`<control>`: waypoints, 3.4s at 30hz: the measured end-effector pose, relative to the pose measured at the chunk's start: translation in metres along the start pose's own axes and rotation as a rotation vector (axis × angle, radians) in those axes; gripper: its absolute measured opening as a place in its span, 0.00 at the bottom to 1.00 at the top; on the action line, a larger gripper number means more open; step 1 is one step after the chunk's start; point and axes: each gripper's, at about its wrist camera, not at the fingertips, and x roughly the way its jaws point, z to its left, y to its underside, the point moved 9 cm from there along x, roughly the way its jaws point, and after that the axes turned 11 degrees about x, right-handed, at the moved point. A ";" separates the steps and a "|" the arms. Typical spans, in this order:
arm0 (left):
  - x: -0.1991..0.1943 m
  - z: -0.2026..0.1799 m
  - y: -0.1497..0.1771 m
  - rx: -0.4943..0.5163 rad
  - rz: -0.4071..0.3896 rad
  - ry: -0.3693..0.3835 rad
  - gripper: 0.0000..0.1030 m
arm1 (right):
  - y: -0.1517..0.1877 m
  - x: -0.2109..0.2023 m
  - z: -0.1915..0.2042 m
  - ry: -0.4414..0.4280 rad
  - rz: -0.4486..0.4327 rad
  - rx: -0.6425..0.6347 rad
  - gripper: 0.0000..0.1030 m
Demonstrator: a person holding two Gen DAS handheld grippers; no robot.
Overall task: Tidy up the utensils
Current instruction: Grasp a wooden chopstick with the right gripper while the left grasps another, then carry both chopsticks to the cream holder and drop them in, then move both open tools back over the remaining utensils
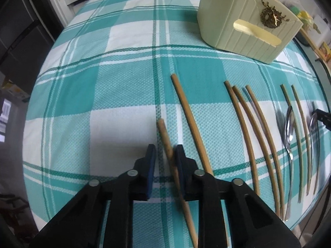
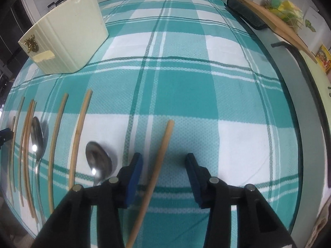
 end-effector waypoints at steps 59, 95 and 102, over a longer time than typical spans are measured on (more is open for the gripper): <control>-0.107 -0.011 -0.261 -0.143 -0.454 0.081 0.19 | -0.214 -0.114 0.147 -0.343 -0.357 0.117 0.09; -0.069 -0.060 0.115 -0.158 -0.331 0.071 0.71 | 0.140 -0.118 0.029 -0.133 -0.474 0.069 0.31; -0.065 -0.065 0.123 -0.135 -0.314 0.035 0.73 | 0.145 -0.103 0.044 -0.143 -0.431 0.041 0.31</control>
